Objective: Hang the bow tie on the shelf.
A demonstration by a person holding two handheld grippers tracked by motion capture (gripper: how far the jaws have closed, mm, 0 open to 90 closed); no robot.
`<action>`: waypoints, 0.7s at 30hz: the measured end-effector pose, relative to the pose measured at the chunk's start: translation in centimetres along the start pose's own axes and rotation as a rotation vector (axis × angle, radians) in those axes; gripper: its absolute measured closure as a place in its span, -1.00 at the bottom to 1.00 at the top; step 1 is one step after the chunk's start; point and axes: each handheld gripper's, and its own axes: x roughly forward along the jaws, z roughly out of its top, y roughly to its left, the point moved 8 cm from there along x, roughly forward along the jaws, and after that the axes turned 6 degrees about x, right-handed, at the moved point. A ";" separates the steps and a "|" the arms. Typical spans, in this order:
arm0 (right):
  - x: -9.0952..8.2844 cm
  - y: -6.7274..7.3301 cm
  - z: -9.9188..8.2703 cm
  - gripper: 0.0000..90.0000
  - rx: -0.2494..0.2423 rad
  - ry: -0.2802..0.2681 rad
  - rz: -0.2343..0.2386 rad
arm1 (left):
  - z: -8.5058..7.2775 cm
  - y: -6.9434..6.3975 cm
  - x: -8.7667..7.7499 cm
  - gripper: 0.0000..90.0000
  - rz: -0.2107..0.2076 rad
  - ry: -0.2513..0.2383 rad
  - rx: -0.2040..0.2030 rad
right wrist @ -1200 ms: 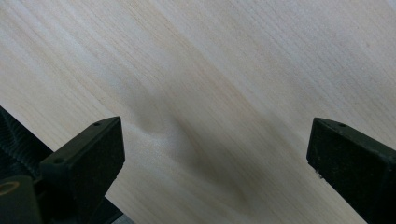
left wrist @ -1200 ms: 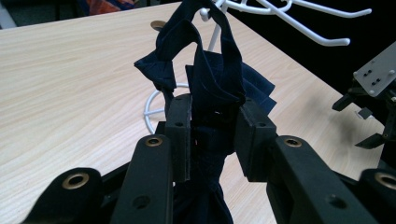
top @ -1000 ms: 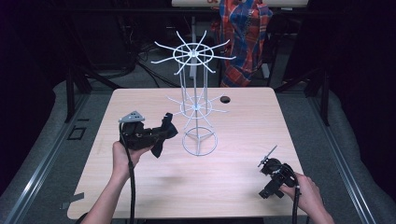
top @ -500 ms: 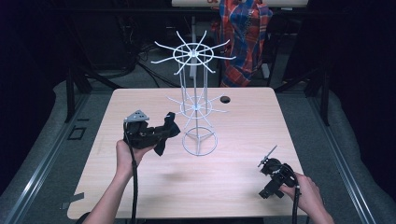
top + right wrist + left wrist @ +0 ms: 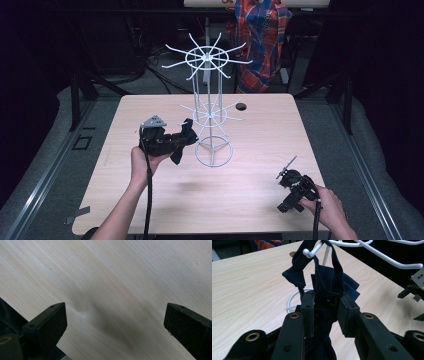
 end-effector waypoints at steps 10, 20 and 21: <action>-0.1 -0.1 -0.1 -0.90 -0.011 0.027 -0.009 | 0.3 0.0 1.2 0.54 -0.022 0.007 -0.002; -0.1 -0.1 -0.1 -0.89 -0.006 0.022 -0.001 | 0.0 0.3 2.3 0.54 -0.039 0.018 -0.029; -0.1 -0.1 -0.1 -0.89 -0.006 0.022 -0.002 | 0.0 0.4 2.5 0.54 -0.032 0.023 -0.031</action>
